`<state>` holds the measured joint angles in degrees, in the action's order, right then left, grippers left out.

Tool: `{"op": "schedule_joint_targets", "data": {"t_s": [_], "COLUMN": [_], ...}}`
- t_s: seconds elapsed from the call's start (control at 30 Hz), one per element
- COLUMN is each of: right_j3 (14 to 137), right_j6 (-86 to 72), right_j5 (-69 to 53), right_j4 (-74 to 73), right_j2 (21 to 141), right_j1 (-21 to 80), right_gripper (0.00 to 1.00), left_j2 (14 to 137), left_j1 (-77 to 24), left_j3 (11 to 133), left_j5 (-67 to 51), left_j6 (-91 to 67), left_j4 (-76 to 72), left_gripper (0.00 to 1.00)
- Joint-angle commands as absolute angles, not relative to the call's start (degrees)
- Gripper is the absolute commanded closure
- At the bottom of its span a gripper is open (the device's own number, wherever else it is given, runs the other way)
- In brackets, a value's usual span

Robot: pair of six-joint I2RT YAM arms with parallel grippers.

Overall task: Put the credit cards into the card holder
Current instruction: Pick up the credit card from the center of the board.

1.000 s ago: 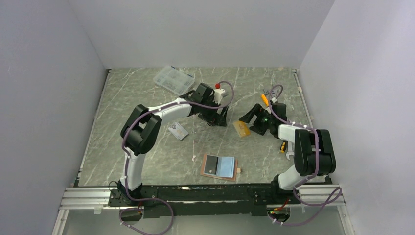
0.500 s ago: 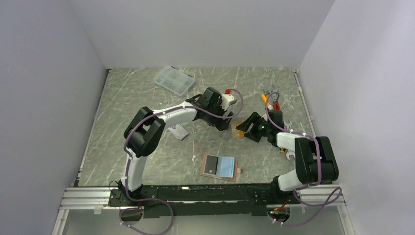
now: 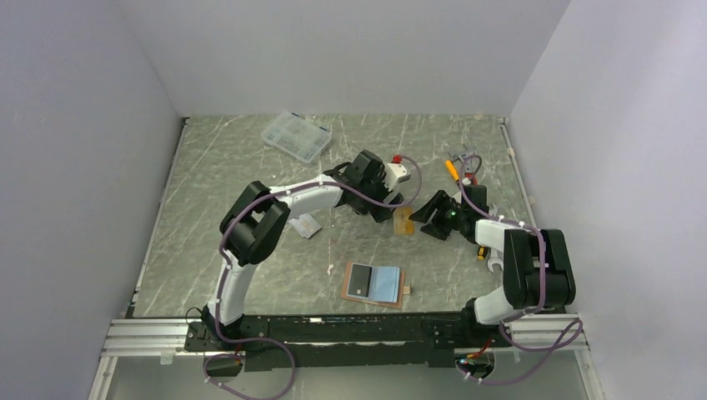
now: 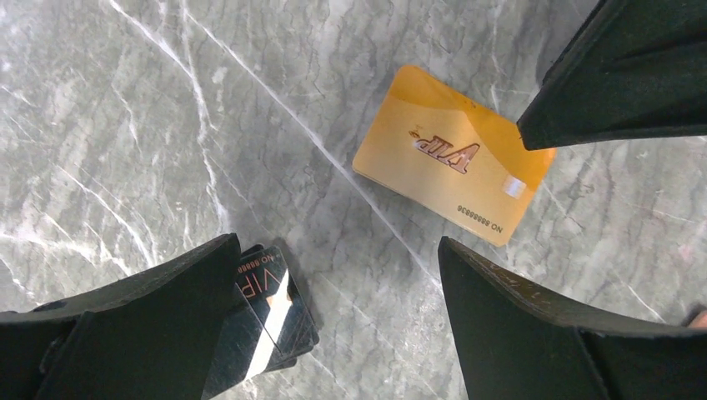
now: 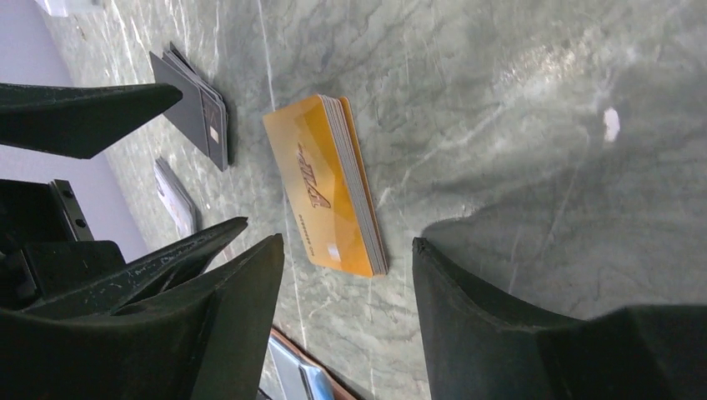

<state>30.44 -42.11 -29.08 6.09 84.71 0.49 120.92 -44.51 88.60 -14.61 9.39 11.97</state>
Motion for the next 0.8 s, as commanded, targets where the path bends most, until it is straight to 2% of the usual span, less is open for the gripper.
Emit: {"op": "schedule_joint_targets", "data": {"t_s": [0.0, 0.3, 0.77], "right_j3": [33.34, 32.09, 28.07], "right_j6": [-40.31, -40.64, -39.91], "right_j5": [-29.8, -31.94, -31.81], "right_j4": [6.3, 10.1, 11.39], "right_j2": [87.98, 91.78, 91.0], "right_j1": [0.35, 0.37, -2.01], "right_gripper": [0.41, 0.48, 0.52], "left_j2": [122.4, 124.72, 127.18], "left_j1": [-45.71, -47.43, -50.27], "left_j3": [92.09, 94.15, 95.58], "left_j5": [-13.17, -10.91, -7.59], "left_j6": [11.68, 13.71, 16.76], "left_j4": [9.96, 9.86, 10.32], "left_gripper": [0.05, 0.05, 0.05]}}
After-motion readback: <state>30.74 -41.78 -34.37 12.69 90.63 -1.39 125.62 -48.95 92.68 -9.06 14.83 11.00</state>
